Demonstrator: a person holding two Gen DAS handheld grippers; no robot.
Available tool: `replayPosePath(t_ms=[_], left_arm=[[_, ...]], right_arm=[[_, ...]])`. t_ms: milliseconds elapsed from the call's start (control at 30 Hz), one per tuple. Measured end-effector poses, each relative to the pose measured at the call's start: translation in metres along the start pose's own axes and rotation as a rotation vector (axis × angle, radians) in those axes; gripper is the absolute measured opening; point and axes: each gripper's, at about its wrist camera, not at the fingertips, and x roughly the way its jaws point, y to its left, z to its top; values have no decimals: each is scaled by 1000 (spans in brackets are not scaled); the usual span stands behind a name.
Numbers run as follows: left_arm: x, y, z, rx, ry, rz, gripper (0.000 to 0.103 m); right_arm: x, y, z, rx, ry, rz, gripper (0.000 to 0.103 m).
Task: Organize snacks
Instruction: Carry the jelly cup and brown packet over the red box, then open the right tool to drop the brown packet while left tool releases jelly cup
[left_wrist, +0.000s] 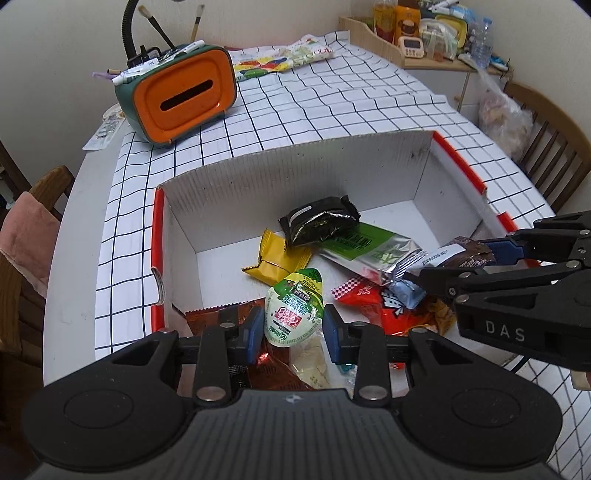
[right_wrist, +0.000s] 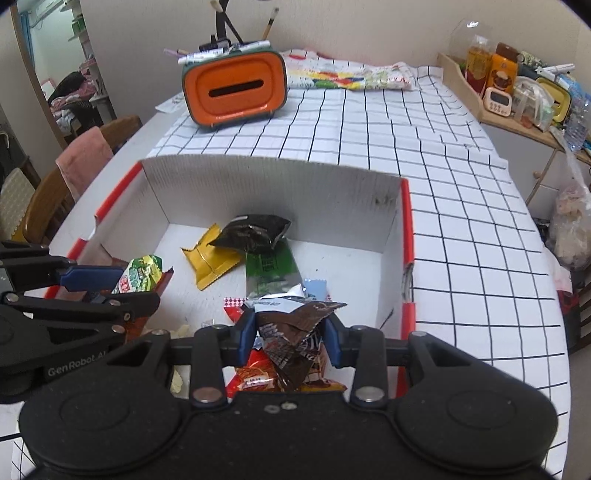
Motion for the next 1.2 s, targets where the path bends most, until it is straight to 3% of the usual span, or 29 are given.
replayPosePath(t_ms=[500, 833, 1000, 1200], left_arm=[[16, -8, 5, 26, 12, 25, 36], [-1, 1, 1, -27, -34, -14, 58], [-16, 5, -6, -38, -63, -25, 62], [-37, 12, -15, -59, -103, -39, 69]], right_arm=[[14, -1, -3, 19, 34, -3, 38], [-5, -6, -3, 40, 3, 18, 42], [-21, -6, -6, 34, -38, 34, 68], [-41, -4, -11, 31, -73, 64, 82]])
